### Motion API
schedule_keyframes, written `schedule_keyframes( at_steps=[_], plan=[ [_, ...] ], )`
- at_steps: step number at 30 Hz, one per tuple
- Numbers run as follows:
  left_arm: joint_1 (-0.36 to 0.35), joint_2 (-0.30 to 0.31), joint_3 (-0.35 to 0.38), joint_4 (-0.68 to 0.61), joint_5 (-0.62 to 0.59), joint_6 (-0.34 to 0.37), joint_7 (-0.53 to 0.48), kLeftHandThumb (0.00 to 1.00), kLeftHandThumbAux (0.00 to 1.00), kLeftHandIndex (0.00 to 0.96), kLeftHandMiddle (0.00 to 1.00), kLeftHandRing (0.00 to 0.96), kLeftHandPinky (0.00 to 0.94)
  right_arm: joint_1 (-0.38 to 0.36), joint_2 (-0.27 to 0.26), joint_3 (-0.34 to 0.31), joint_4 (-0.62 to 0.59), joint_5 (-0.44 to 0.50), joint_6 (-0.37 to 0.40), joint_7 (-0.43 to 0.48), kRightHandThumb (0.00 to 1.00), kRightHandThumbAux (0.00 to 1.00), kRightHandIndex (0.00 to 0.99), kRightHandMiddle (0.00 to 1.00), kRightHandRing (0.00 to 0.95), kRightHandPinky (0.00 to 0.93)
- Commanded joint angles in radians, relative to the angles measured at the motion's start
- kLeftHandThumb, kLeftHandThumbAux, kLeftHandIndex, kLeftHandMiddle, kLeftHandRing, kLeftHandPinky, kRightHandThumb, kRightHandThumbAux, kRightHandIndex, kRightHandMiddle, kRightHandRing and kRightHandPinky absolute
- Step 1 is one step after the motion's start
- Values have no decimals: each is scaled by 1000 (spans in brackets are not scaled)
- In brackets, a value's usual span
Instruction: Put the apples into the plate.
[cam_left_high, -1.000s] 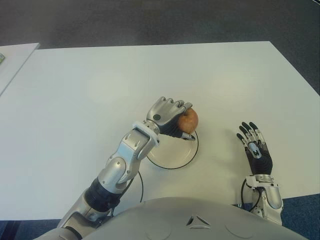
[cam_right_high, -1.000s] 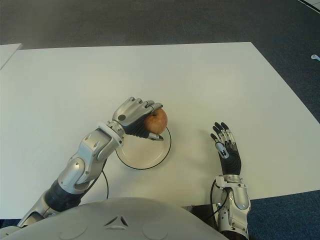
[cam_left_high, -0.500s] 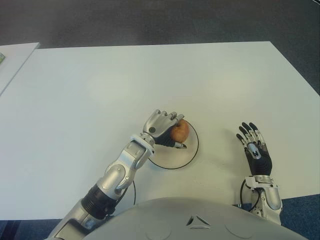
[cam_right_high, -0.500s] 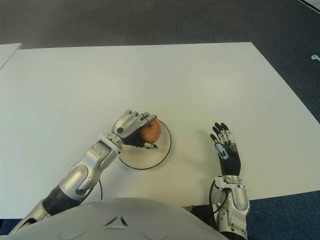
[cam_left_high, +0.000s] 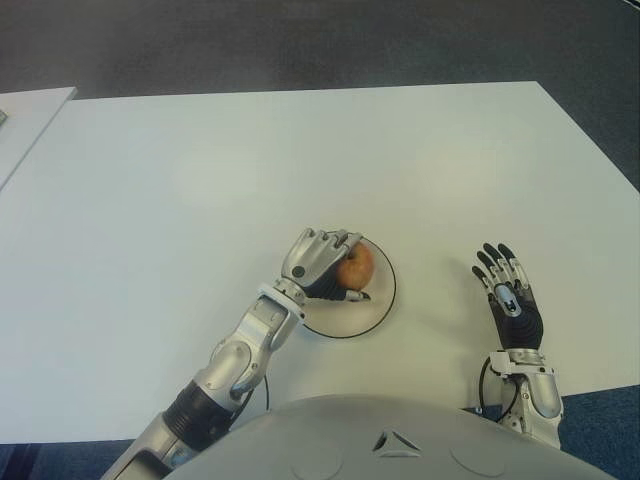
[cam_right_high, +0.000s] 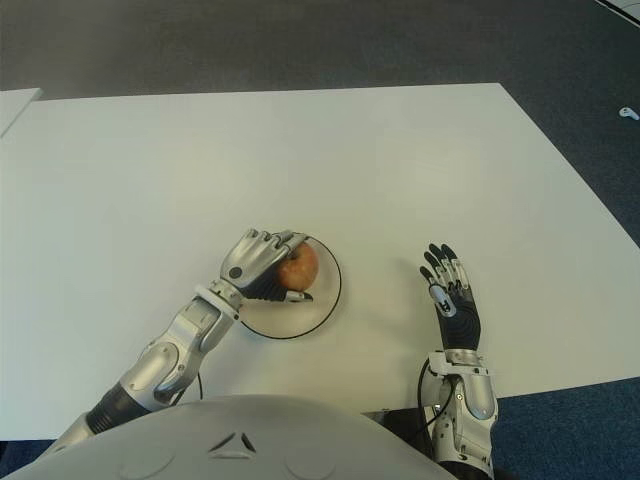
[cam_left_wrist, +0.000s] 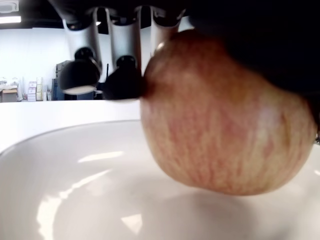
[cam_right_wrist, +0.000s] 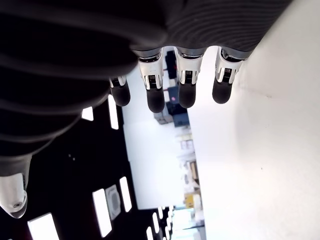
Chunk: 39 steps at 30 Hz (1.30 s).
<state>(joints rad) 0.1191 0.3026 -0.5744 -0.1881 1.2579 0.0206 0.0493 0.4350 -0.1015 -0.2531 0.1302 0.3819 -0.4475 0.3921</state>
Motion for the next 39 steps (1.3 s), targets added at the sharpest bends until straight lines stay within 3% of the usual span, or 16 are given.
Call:
schedule_keyframes(
  at_steps=[1, 18, 28, 32, 35, 36, 37, 38, 39],
  plan=[
    [7, 8, -7, 11, 7, 6, 12, 751, 687, 447, 812, 836, 823, 17, 16, 11, 47, -20, 29, -7, 121, 493, 13, 119, 68, 0],
    [16, 37, -18, 101, -17, -15, 150, 750, 688, 447, 819, 843, 831, 6, 20, 9, 57, -24, 14, -5, 114, 505, 18, 128, 68, 0],
    [3, 38, -22, 90, -16, -11, 139, 750, 688, 447, 817, 846, 837, -1, 19, 5, 69, -23, 5, -2, 117, 513, 20, 129, 68, 0],
    [8, 35, -21, 53, -32, 2, 71, 742, 690, 446, 824, 843, 846, -2, 20, 4, 71, -21, 6, -1, 119, 514, 22, 130, 69, 0],
    [8, 37, -16, 34, -57, 3, 22, 711, 694, 439, 825, 825, 827, -3, 20, 5, 72, -22, 8, -2, 122, 512, 24, 130, 67, 0],
    [9, 37, -15, 33, -61, 3, 15, 577, 587, 456, 793, 788, 788, -3, 20, 5, 73, -23, 8, -2, 123, 511, 23, 129, 67, 0],
    [11, 36, -14, 29, -63, 7, 8, 529, 548, 463, 781, 775, 774, -3, 20, 6, 72, -24, 11, -3, 123, 511, 23, 129, 66, 0],
    [13, 35, -12, 26, -65, 10, 2, 413, 435, 416, 616, 598, 592, -2, 20, 7, 72, -25, 13, -4, 125, 511, 22, 129, 65, 0],
    [17, 33, -11, 21, -66, 15, -1, 389, 411, 406, 581, 561, 553, -3, 20, 7, 71, -26, 16, -4, 125, 511, 22, 129, 65, 0]
  ],
)
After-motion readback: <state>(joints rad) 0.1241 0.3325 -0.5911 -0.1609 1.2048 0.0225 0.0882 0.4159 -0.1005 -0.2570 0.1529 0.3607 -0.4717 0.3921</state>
